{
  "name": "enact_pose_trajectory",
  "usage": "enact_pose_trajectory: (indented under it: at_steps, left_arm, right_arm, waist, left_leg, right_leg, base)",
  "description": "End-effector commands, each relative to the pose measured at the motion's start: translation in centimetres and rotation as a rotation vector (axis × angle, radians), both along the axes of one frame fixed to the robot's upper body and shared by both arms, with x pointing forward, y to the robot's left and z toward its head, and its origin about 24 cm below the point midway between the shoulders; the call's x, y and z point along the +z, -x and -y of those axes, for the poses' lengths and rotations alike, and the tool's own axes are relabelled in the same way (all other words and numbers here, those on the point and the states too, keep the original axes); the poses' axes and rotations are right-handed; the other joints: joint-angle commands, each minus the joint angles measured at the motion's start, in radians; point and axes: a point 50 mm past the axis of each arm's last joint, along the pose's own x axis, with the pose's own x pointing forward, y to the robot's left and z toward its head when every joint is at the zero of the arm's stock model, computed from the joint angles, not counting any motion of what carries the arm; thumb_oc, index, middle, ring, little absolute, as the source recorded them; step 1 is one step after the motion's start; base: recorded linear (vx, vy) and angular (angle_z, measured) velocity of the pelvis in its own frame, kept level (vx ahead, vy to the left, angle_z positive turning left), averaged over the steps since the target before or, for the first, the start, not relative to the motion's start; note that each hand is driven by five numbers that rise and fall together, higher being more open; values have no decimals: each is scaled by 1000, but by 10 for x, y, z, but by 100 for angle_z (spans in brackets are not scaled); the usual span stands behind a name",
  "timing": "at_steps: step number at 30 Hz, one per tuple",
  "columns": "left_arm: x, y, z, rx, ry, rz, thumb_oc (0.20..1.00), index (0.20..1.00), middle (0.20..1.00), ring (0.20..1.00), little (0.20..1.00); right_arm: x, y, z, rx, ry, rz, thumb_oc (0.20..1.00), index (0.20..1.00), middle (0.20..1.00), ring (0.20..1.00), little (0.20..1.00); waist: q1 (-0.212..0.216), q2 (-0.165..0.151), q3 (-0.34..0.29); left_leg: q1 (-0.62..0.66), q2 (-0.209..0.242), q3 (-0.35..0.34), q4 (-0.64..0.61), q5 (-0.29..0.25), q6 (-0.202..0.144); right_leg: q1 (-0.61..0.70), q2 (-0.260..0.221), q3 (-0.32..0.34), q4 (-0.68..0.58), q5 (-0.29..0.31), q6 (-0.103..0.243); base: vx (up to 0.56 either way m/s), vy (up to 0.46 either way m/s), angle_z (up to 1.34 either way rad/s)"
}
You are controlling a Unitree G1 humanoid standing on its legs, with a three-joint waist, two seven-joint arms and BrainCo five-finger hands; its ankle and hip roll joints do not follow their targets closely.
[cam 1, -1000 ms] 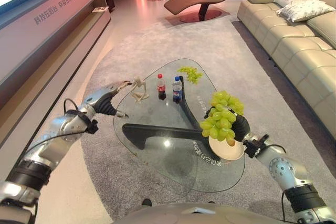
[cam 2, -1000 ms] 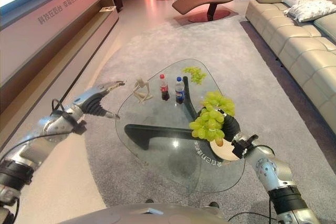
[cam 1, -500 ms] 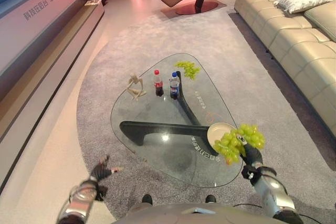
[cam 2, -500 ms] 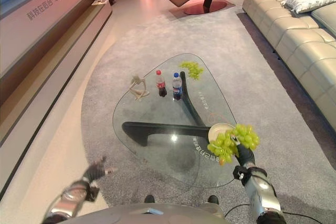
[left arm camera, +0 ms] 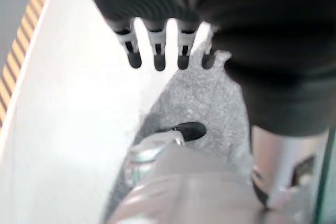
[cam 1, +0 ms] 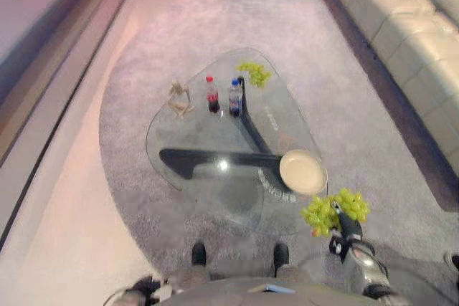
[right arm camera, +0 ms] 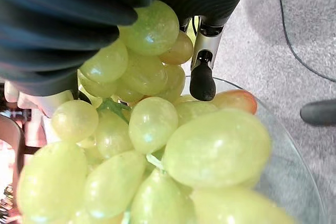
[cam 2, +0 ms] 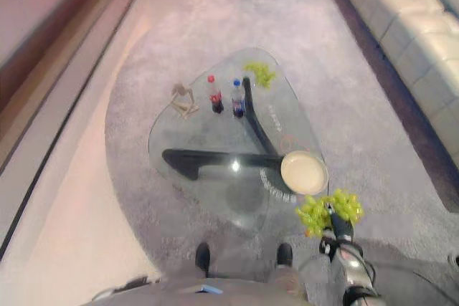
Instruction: Pick up fruits into the plate
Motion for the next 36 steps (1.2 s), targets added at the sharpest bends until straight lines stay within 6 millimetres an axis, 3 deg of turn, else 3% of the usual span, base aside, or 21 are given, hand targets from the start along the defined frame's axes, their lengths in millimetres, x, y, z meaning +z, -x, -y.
enact_pose_trajectory:
  at_steps: [1,2,3,7,18,28,36]
  left_arm:
    - [24,-59,-6,-49,-51,192,1000,1000,1000,1000,1000]
    - [26,-63,-5,-53,-51,207,1000,1000,1000,1000,1000]
    - [34,-79,-4,-64,-47,256,1000,1000,1000,1000,1000]
    - [54,-112,4,-121,-45,364,1000,1000,1000,1000,1000]
    - [76,-140,12,-150,-58,484,1000,1000,1000,1000,1000]
    - [95,-157,19,-164,-27,597,1000,1000,1000,1000,1000]
    - [104,-164,26,-172,-13,656,1000,1000,1000,1000,1000]
  right_arm:
    - [67,-66,5,15,94,303,200,200,200,200,200]
    - [72,-70,6,17,104,315,200,200,200,200,200]
    - [91,-86,8,30,146,355,200,200,200,200,200]
    - [143,-117,18,57,257,450,200,200,200,200,200]
    - [241,-149,33,99,555,552,200,200,200,200,200]
    - [290,-163,27,114,719,550,200,200,200,200,200]
    - [297,-171,14,131,792,507,200,200,200,200,200]
  waist:
    - [2,-21,147]
    - [1,-18,156]
    - [-3,-8,188]
    - [-16,18,258]
    - [-17,60,264]
    - [-5,92,264]
    - [11,107,264]
  left_leg:
    - [64,-49,13,71,-154,7]
    - [55,-50,10,74,-152,7]
    - [22,-55,0,81,-142,4]
    - [-74,-72,-19,109,-126,3]
    - [-303,-107,-5,165,-107,9]
    - [-415,-122,17,186,-88,3]
    - [-467,-130,23,203,-85,4]
  right_leg:
    - [13,-12,25,97,-81,-9]
    - [3,-12,25,100,-80,-10]
    - [-28,-9,23,110,-77,-15]
    - [-138,-8,17,154,-68,-24]
    - [-399,-12,37,230,-56,-20]
    - [-520,-25,35,251,-43,-13]
    - [-579,-27,33,281,-52,-13]
  base:
    - [-187,-55,5]
    - [-159,-65,-4]
    - [-184,-62,-9]
    - [-179,-24,-10]
    - [-89,-3,-12]
    - [-44,3,-7]
    - [-4,6,0]
